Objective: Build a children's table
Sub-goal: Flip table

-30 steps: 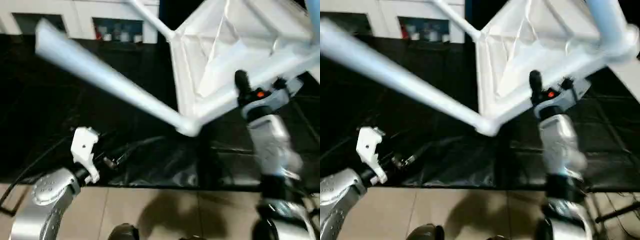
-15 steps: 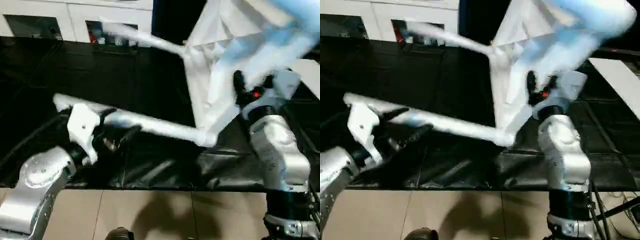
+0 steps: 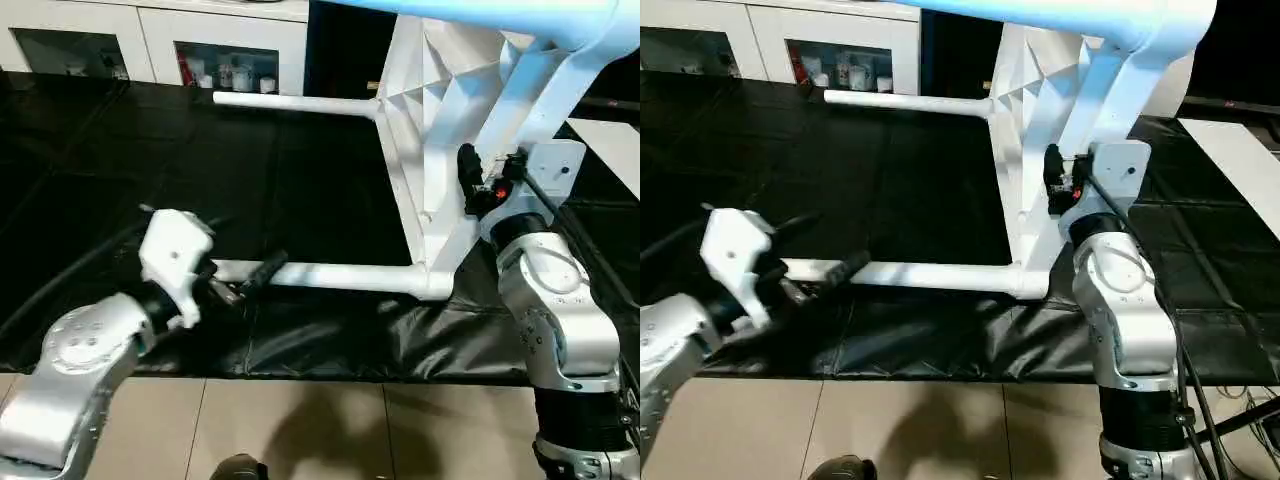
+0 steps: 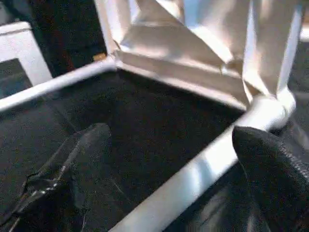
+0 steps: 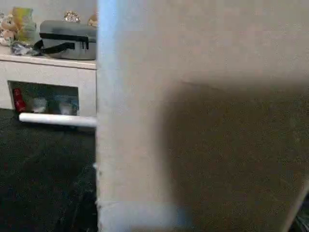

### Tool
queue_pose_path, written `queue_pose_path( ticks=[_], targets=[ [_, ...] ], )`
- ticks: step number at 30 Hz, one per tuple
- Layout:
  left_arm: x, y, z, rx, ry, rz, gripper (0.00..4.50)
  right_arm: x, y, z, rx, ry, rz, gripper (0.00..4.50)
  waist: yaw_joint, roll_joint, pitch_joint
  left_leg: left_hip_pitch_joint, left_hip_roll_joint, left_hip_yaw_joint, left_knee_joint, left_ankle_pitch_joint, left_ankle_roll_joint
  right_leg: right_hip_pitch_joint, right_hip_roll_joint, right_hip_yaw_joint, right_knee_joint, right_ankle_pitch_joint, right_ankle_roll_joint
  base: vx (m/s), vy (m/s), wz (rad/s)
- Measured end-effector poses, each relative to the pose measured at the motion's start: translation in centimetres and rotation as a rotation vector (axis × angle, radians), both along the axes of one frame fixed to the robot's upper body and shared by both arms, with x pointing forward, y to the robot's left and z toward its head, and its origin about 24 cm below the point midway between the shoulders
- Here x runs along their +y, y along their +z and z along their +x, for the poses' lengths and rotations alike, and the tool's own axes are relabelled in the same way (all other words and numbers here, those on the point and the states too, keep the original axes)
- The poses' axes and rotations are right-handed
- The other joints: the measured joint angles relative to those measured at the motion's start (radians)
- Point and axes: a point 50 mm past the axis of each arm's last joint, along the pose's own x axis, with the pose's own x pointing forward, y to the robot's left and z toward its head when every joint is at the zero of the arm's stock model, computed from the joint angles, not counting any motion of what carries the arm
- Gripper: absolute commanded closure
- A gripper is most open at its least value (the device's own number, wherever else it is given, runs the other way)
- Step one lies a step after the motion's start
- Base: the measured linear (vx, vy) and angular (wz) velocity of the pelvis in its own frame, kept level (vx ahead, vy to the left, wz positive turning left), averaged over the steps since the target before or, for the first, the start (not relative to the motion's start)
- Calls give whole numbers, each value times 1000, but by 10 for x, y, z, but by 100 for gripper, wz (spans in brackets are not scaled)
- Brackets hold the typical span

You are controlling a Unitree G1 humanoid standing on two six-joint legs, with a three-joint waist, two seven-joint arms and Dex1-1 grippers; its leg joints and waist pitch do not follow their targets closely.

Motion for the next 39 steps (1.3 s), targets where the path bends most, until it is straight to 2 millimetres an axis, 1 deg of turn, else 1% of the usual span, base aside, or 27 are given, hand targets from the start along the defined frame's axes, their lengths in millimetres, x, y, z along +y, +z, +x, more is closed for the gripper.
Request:
queue_pose_path(
  ticks=[4,7,10,11,13,14,15,16,18,19,20,21,22,23,27,30,31,33,35,36,39],
  targets=[
    [-3,6,5,-61,12,42,0,7,0,6,16,-14,-50,256,-2,0,0,1,0,0,1,0,0,0,0,0,0,0,0,0,0,0],
    [-6,13,9,-136,15,82,0,10,1,8,25,-12,-55,256,-7,0,0,2,0,0,1,1,-1,-3,0,1,0,0,0,0,0,0],
    [-8,16,14,-203,20,130,0,13,1,9,26,-6,-58,256,-8,0,0,2,0,0,0,1,-1,-4,0,1,0,0,0,0,0,0],
    [-9,17,17,-242,29,134,0,14,0,9,27,1,-59,200,-9,0,0,2,0,0,0,1,-1,-4,0,1,0,0,0,0,0,0],
    [-10,21,22,-332,59,162,0,15,0,9,31,7,-66,200,-10,-2,-1,2,0,0,0,1,-1,-4,0,1,0,0,0,0,0,0],
    [-9,22,24,-369,77,180,0,14,-4,9,51,1,-84,179,-11,-3,-2,2,0,0,-1,1,-1,-4,0,1,0,0,0,0,0,0],
    [-9,23,26,-409,94,201,0,13,-17,10,117,1,-100,179,-12,-5,-3,1,0,0,-1,1,-1,-1,0,1,0,1,0,0,0,0],
    [-9,23,27,-435,105,214,0,13,-31,9,177,5,-107,168,-12,-7,-2,0,0,0,-1,1,-1,-2,0,1,0,1,0,0,0,0],
    [-7,21,28,-471,137,235,0,13,-54,5,272,14,-115,148,-12,1,4,-9,0,0,0,1,-1,-9,0,2,0,6,-2,0,0,0],
    [-6,20,29,-487,154,243,0,12,-60,5,296,12,-114,148,-12,3,5,-13,0,1,1,2,-2,-13,0,2,0,10,-5,0,0,0],
    [-5,21,29,-498,167,248,0,12,-61,5,303,11,-114,128,-12,5,6,-17,0,1,1,2,-2,-16,0,1,1,10,-5,0,0,0],
    [-5,21,29,-506,171,254,0,11,-61,6,300,8,-111,128,-12,5,6,-18,1,1,1,2,-2,-18,0,1,2,10,-5,0,0,0],
    [-5,21,29,-510,169,258,0,11,-60,6,295,6,-108,113,-12,5,6,-18,2,1,1,2,-2,-18,1,0,2,10,-6,0,0,0],
    [-5,21,29,-532,167,274,0,10,-59,7,285,3,-103,106,-12,5,6,-18,2,1,0,2,-2,-18,1,0,2,10,-6,0,0,0],
    [-2,20,28,-671,189,334,0,7,-60,10,271,2,-81,106,-11,5,6,-18,2,1,1,2,-2,-18,1,0,1,10,-6,0,0,0],
    [-1,25,26,-768,216,377,0,8,-57,12,251,16,-79,106,-11,5,6,-18,2,1,2,2,-2,-17,1,0,1,10,-6,0,0,0],
    [-1,26,25,-796,226,385,0,9,-55,13,240,17,-79,133,-11,5,6,-17,2,1,2,2,-2,-17,1,0,1,10,-6,0,0,0],
    [2,30,24,-862,264,406,0,10,-52,14,217,22,-78,133,-11,5,6,-17,2,1,2,2,-2,-17,1,0,2,10,-6,0,0,0],
    [6,32,23,-910,296,441,0,11,-50,15,206,29,-77,152,-11,5,6,-17,2,1,2,2,-2,-17,1,0,2,10,-6,0,0,0],
    [7,31,23,-930,309,457,0,12,-51,15,204,33,-74,174,-11,5,6,-17,2,1,2,2,-2,-17,1,0,2,10,-6,0,0,0],
    [8,30,22,-979,336,503,0,13,-52,15,205,40,-73,198,-11,5,6,-17,2,1,2,2,-2,-17,1,0,2,10,-6,0,0,0]
  ],
)
